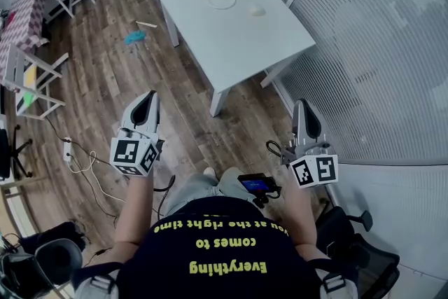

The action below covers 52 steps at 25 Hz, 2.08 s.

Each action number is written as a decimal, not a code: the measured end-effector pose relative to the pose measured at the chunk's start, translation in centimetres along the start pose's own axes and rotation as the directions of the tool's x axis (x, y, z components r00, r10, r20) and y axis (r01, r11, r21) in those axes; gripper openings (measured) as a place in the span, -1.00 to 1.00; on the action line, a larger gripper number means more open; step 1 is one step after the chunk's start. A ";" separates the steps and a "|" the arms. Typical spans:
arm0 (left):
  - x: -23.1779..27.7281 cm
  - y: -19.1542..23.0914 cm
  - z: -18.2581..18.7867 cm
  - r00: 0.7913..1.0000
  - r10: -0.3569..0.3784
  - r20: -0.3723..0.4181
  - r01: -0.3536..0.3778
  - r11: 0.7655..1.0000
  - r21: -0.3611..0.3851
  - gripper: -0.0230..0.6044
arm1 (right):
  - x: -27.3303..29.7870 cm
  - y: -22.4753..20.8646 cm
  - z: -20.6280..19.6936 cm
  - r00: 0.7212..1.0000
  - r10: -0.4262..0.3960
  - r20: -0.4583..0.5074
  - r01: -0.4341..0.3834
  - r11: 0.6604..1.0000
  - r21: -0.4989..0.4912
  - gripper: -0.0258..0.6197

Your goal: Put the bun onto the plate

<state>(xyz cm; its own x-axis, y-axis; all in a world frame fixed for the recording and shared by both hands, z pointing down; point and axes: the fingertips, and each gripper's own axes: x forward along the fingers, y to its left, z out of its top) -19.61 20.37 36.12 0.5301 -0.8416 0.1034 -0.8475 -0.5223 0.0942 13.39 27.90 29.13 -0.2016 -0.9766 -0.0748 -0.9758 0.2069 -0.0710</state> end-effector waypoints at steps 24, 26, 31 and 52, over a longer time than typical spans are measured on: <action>5.5 2.3 0.5 0.997 0.078 -0.007 -0.078 0.997 -0.013 -0.93 | 8.8 -2.5 -0.3 0.995 0.100 -0.008 -0.100 0.995 0.008 -0.90; 6.8 2.5 0.9 0.996 0.084 -0.006 -0.084 0.996 -0.014 -0.93 | 10.1 -3.2 -0.3 0.994 0.108 -0.014 -0.108 0.994 0.011 -0.90; 9.7 2.9 1.8 0.995 0.100 0.001 -0.100 0.995 -0.018 -0.93 | 13.4 -4.8 0.1 0.991 0.131 -0.015 -0.131 0.991 0.009 -0.90; 19.8 4.4 3.9 0.980 0.200 0.009 -0.200 0.980 -0.023 -0.93 | 25.1 -11.3 0.1 0.969 0.245 -0.035 -0.245 0.969 0.013 -0.90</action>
<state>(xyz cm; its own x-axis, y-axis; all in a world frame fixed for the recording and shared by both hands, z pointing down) -12.91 0.89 34.68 0.3494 -0.9304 0.1112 -0.9357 -0.3401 0.0944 19.38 1.10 27.94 -0.4375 -0.8976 -0.0546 -0.8955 0.4404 -0.0639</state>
